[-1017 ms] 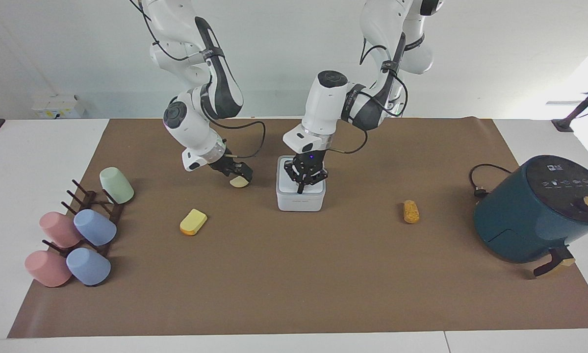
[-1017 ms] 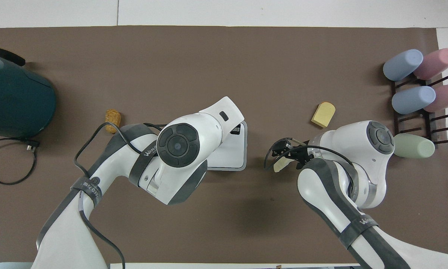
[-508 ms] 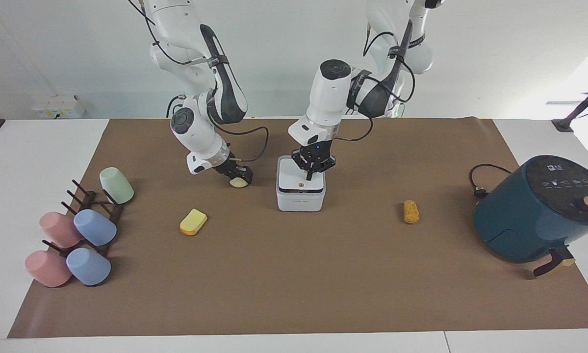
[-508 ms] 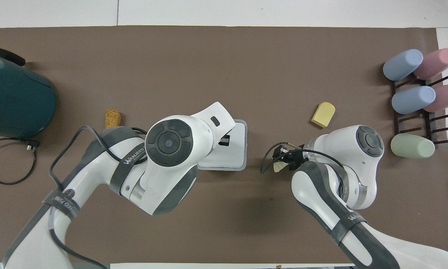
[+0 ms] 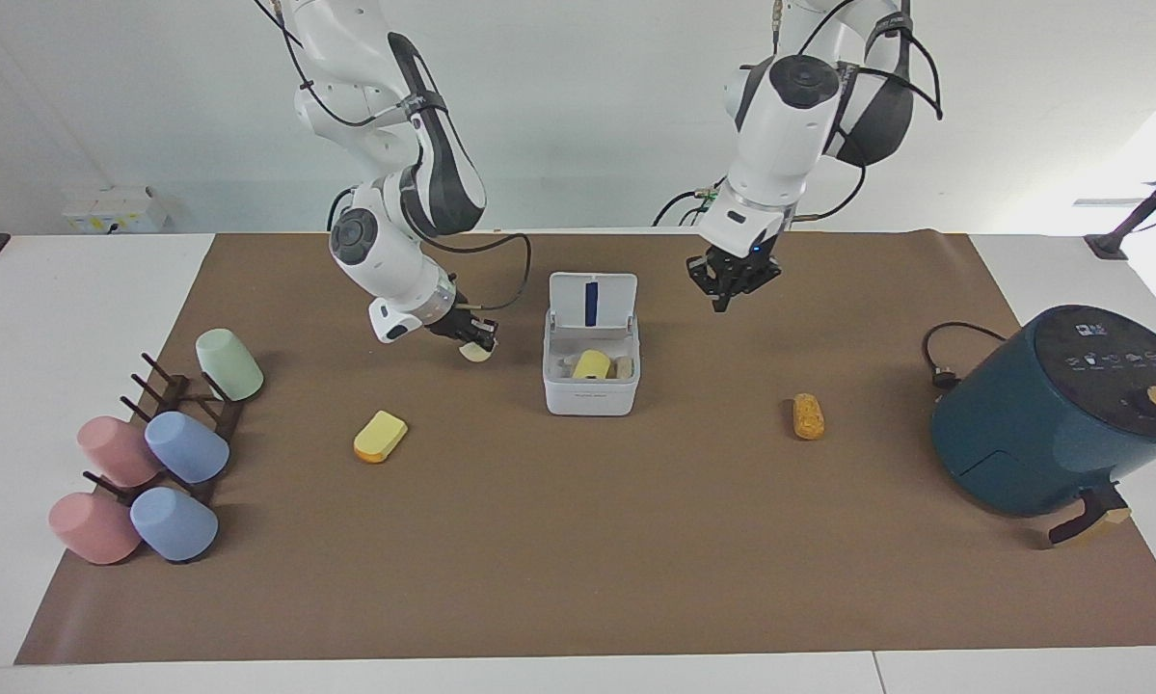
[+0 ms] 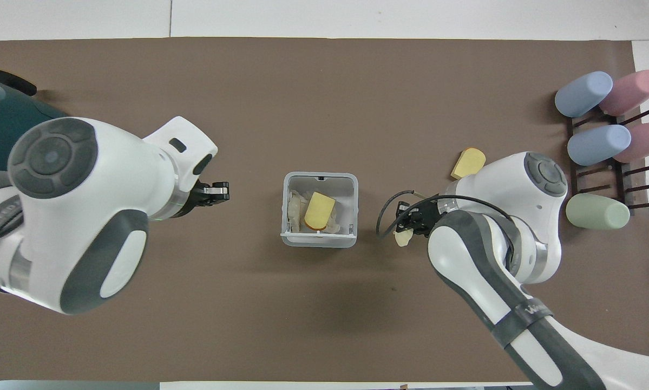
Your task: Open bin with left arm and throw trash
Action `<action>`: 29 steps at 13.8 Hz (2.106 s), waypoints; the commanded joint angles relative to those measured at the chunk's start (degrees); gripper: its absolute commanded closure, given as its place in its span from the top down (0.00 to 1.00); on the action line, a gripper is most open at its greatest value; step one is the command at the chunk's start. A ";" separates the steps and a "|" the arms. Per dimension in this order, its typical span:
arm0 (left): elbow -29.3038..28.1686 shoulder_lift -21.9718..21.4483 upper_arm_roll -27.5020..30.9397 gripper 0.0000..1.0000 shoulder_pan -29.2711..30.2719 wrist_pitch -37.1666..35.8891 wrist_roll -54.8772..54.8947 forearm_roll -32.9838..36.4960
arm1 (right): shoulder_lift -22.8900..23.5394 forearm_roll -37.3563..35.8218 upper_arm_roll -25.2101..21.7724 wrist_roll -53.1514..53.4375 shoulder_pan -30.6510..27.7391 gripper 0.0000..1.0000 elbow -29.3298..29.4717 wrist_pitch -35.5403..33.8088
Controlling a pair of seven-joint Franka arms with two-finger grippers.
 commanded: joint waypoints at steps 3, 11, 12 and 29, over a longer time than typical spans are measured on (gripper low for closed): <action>-1.02 -2.23 -0.21 1.00 10.20 -2.90 13.73 0.17 | 7.53 -2.41 0.46 13.12 -0.46 0.00 23.79 -12.09; 10.56 -2.33 -0.12 1.00 19.89 -14.23 24.05 0.52 | 8.08 -1.18 0.64 29.69 14.93 0.00 16.19 10.58; 13.36 -1.72 -0.03 1.00 20.24 -16.51 24.05 0.61 | 7.99 -1.18 0.64 29.69 14.84 0.37 16.10 10.41; 4.63 -1.36 -6.79 1.00 25.16 -6.81 21.68 0.61 | 9.65 -19.99 0.38 -0.93 5.90 1.00 22.08 1.97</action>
